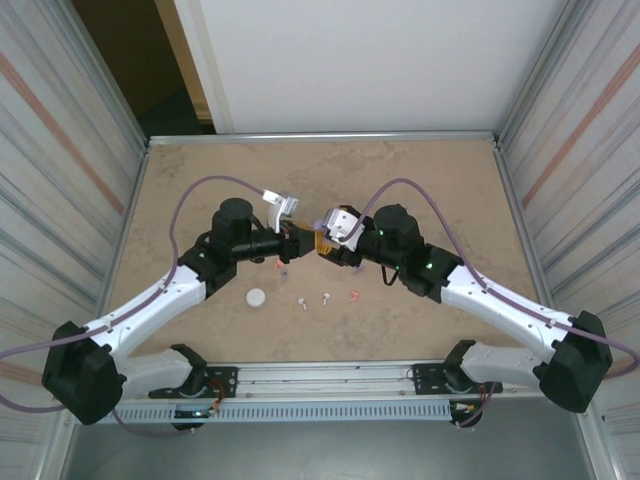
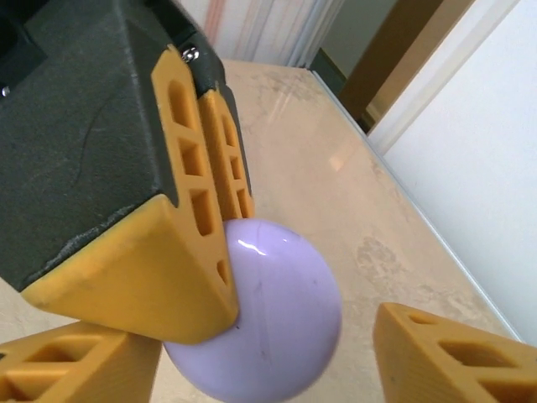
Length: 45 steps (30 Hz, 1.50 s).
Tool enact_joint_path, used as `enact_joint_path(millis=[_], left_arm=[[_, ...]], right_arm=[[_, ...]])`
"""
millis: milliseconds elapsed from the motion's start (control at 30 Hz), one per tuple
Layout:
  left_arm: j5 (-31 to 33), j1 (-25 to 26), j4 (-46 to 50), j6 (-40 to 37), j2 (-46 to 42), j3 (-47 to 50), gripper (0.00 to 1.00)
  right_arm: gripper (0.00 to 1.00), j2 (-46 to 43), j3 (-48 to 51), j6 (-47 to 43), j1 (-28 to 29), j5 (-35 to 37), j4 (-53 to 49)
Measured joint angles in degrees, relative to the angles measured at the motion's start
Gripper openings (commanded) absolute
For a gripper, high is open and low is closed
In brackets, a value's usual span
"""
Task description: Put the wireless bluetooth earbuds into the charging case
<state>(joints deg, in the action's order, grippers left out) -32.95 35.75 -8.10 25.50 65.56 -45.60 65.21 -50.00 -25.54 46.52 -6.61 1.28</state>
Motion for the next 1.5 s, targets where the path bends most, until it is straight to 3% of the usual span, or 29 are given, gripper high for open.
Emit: enact_joint_path(millis=[133,267,367,767,1067,1500], left_arm=[[2.25,0.0,-1.27,-1.51,-2.89,2.1,0.07],[5.33,0.0,-3.39,-4.22,-6.21,4.28,0.0],[7.41,0.0,-7.06,-6.71,-8.72,6.58,0.0],[9.03,0.0,-29.09,-14.16,-12.07,18.56,0.0],[7.26,0.0,-40.65,-18.01,-12.13,21.81,0.0],[4.87,0.0,-45.0,-19.39,-12.11,22.08,0.0]], right_arm=[[0.8,-1.4,0.59,2.75,-1.49,-2.71,0.04],[0.82,-3.72,2.75,6.19,-3.21,-5.86,0.26],[0.83,-5.84,5.31,10.32,-5.44,-9.07,1.2],[0.85,-8.79,13.16,35.67,-18.36,-30.77,19.17],[0.85,-2.91,12.96,46.03,-18.14,-37.16,31.08],[0.85,4.07,6.19,45.92,-12.11,-37.2,34.36]])
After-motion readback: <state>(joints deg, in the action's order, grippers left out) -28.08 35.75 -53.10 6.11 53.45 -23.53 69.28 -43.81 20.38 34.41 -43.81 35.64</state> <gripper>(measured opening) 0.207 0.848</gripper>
